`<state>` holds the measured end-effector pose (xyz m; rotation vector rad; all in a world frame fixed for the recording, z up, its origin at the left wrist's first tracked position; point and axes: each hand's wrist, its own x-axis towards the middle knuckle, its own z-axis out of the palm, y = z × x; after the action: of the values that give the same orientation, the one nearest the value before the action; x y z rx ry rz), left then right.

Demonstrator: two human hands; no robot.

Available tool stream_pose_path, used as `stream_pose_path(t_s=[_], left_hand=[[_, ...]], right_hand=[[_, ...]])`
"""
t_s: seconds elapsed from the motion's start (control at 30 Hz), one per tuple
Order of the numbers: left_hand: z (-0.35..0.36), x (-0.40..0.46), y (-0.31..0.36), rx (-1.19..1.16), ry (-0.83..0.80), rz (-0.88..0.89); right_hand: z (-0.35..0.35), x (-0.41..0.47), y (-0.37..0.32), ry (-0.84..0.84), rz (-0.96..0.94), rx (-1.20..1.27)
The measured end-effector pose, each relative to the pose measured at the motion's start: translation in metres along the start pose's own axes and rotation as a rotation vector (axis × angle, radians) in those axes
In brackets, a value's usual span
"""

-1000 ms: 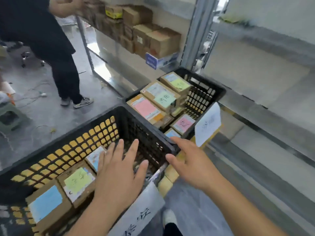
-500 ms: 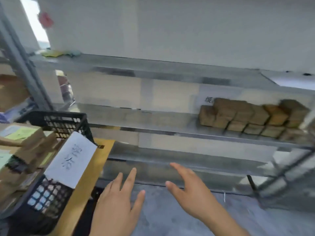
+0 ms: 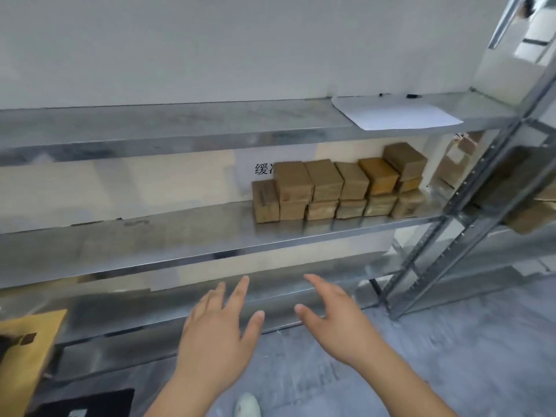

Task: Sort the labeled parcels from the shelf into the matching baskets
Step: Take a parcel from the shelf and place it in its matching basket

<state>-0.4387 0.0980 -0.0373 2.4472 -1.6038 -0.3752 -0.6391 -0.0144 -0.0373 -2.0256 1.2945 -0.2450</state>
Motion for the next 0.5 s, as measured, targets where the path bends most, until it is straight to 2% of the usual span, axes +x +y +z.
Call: stream_pose_path(t_s=[0.1,0.5], left_hand=[[0.004,0.052,0.005,-0.01,0.017,0.043],[-0.008,0.263,0.014,-0.059,-0.08,0.156]], right_hand=[[-0.008,0.038,0.002,0.014,0.013,-0.005],[-0.051,0.219,-0.012,0.098,0.108,-0.032]])
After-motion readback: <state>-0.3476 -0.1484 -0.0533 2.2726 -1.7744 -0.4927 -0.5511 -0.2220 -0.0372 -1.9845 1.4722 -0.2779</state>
